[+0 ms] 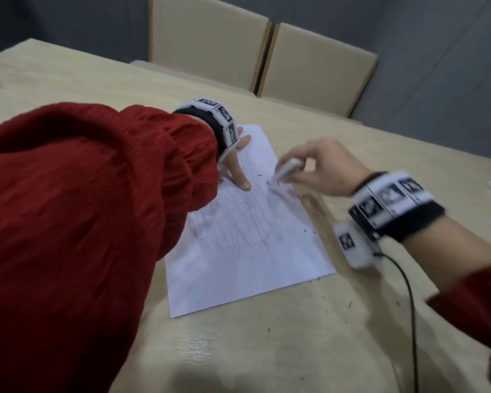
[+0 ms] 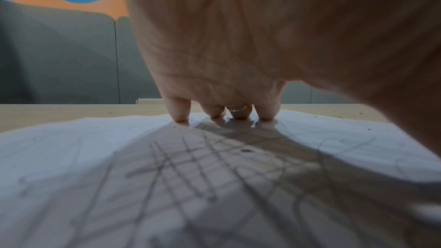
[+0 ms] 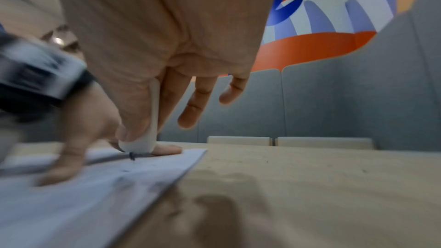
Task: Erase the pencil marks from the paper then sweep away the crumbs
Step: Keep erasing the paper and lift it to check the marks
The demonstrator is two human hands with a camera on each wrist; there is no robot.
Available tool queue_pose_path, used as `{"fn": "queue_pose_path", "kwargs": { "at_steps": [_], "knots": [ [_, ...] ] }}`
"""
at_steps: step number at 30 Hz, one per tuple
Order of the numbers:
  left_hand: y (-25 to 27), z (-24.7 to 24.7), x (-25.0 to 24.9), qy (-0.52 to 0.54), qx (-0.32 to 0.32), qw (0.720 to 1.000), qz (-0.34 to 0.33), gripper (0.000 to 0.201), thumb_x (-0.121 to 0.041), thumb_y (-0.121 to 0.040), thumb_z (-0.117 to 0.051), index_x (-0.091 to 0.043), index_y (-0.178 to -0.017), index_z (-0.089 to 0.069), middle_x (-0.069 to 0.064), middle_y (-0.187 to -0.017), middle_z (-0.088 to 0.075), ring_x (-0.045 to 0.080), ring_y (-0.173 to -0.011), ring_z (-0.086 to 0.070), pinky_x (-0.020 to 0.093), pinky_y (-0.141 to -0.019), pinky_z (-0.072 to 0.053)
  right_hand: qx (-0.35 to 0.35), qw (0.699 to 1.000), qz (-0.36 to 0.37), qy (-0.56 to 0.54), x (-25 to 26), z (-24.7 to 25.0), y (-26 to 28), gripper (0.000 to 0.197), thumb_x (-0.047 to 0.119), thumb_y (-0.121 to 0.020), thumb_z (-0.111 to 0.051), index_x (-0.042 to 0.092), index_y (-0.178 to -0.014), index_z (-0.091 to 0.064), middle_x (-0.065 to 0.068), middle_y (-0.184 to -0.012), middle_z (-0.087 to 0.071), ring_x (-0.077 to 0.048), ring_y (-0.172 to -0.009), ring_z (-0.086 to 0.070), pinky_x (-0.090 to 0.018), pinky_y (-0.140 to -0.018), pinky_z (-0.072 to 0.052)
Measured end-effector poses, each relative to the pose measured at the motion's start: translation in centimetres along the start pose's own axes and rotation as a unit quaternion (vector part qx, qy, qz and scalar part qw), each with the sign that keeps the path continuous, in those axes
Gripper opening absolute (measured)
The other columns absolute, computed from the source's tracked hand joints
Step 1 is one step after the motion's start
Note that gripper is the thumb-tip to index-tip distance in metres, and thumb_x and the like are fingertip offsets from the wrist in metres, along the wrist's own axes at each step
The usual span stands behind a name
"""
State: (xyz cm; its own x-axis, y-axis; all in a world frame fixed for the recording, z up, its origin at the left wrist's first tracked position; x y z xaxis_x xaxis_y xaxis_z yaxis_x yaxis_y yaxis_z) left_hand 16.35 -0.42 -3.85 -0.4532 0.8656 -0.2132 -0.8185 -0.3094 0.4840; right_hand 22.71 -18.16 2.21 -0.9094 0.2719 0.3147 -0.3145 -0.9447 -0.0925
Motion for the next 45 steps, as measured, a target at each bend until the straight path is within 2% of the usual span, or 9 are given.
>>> {"fn": "queue_pose_path", "kwargs": {
  "at_steps": [3, 9, 14, 21, 25, 30, 36, 38, 45],
  "knots": [
    [-0.1, -0.2, -0.1, 0.010, 0.001, 1.000, -0.004, 0.155, -0.077, -0.026, -0.063, -0.030, -0.154, 0.013, -0.003, -0.159, 0.024, 0.021, -0.147, 0.020, 0.042, -0.117, 0.007, 0.004, 0.998, -0.042, 0.051, -1.7, -0.8, -3.7, 0.011, 0.029, -0.074, -0.078, 0.033, -0.083, -0.074, 0.015, -0.067, -0.064, -0.014, -0.075, -0.059, -0.037, -0.090, -0.047],
    [-0.4, -0.3, 0.1, 0.046, -0.006, 0.999, -0.014, 0.152, -0.071, -0.027, -0.067, -0.032, -0.154, 0.008, -0.007, -0.160, 0.022, 0.020, -0.147, 0.019, 0.041, -0.117, 0.006, 0.048, 0.993, -0.067, 0.080, -2.5, -1.0, -2.0, 0.015, 0.029, -0.074, -0.077, 0.041, -0.077, -0.068, 0.020, -0.050, -0.055, -0.010, -0.066, -0.046, -0.029, -0.084, -0.035],
    [-0.2, -0.2, -0.1, 0.045, 0.006, 0.999, -0.018, 0.154, -0.072, -0.025, -0.067, -0.033, -0.153, 0.009, -0.009, -0.159, 0.022, 0.020, -0.148, 0.018, 0.043, -0.118, 0.003, 0.107, 0.987, -0.053, 0.104, -1.7, -0.5, 4.8, 0.018, 0.031, -0.071, -0.078, 0.042, -0.084, -0.072, 0.012, -0.077, -0.071, -0.018, -0.080, -0.060, -0.036, -0.092, -0.040],
    [-0.4, 0.0, -0.1, 0.011, 0.005, 1.000, -0.013, 0.155, -0.076, -0.024, -0.062, -0.032, -0.153, 0.012, -0.006, -0.159, 0.023, 0.023, -0.148, 0.017, 0.046, -0.118, 0.004, 0.168, 0.977, -0.040, 0.121, -1.1, 0.3, 7.6, 0.019, 0.031, -0.072, -0.077, 0.043, -0.087, -0.073, 0.009, -0.070, -0.067, -0.017, -0.070, -0.057, -0.024, -0.078, -0.033],
    [-0.7, -0.1, 0.0, 0.023, -0.002, 1.000, -0.016, 0.155, -0.075, -0.023, -0.065, -0.031, -0.154, 0.008, -0.005, -0.160, 0.021, 0.023, -0.148, 0.018, 0.044, -0.118, 0.006, 0.076, 0.993, -0.042, 0.082, -1.1, 0.5, 2.1, 0.013, 0.033, -0.074, -0.076, 0.037, -0.086, -0.073, 0.001, -0.070, -0.067, -0.021, -0.069, -0.057, -0.030, -0.072, -0.041],
    [-0.8, 0.1, -0.1, -0.027, -0.014, 1.000, -0.001, 0.148, -0.075, -0.032, -0.061, -0.029, -0.154, 0.010, -0.003, -0.160, 0.020, 0.023, -0.148, 0.016, 0.044, -0.118, 0.005, 0.018, 0.993, -0.061, 0.099, -1.0, -1.0, -2.9, 0.008, 0.026, -0.077, -0.073, 0.029, -0.084, -0.074, 0.017, -0.054, -0.048, -0.010, -0.061, -0.044, -0.025, -0.075, -0.027],
    [-1.7, -0.4, 0.8, -0.018, -0.022, 0.999, -0.023, 0.143, -0.077, -0.038, -0.067, -0.033, -0.154, 0.004, -0.004, -0.160, 0.022, 0.023, -0.148, 0.016, 0.045, -0.118, 0.004, 0.100, 0.990, -0.053, 0.079, -0.6, -1.0, 3.6, 0.012, 0.033, -0.070, -0.069, 0.039, -0.079, -0.073, 0.007, -0.072, -0.071, -0.017, -0.073, -0.057, -0.031, -0.083, -0.038],
    [-1.8, -0.4, 1.0, -0.011, -0.025, 0.999, -0.028, 0.140, -0.075, -0.040, -0.070, -0.035, -0.154, 0.001, -0.005, -0.160, 0.022, 0.022, -0.148, 0.017, 0.044, -0.118, 0.004, 0.124, 0.989, -0.055, 0.058, 0.1, -0.9, 6.5, 0.017, 0.037, -0.065, -0.063, 0.038, -0.079, -0.074, 0.011, -0.078, -0.073, -0.022, -0.079, -0.062, -0.034, -0.088, -0.043],
    [-1.0, 0.1, 0.1, 0.010, -0.002, 1.000, -0.006, 0.147, -0.070, -0.034, -0.069, -0.032, -0.154, 0.008, -0.006, -0.160, 0.021, 0.024, -0.148, 0.015, 0.047, -0.119, 0.001, 0.158, 0.987, -0.036, 0.021, 0.6, -0.8, 12.4, 0.021, 0.041, -0.068, -0.059, 0.037, -0.083, -0.072, 0.024, -0.080, -0.068, -0.022, -0.072, -0.062, -0.028, -0.078, -0.045]
  ]
}}
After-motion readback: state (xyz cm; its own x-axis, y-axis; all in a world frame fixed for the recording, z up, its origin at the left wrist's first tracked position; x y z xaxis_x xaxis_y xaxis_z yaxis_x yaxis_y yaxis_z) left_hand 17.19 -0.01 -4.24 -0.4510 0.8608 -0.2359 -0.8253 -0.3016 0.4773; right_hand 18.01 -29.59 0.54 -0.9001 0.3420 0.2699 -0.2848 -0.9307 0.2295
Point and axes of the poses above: each hand's wrist, its own y-axis away from the middle knuckle, its own z-axis out of the back of the hand, x = y × z, the point moved 4 cm from there along -y, towards the middle knuckle
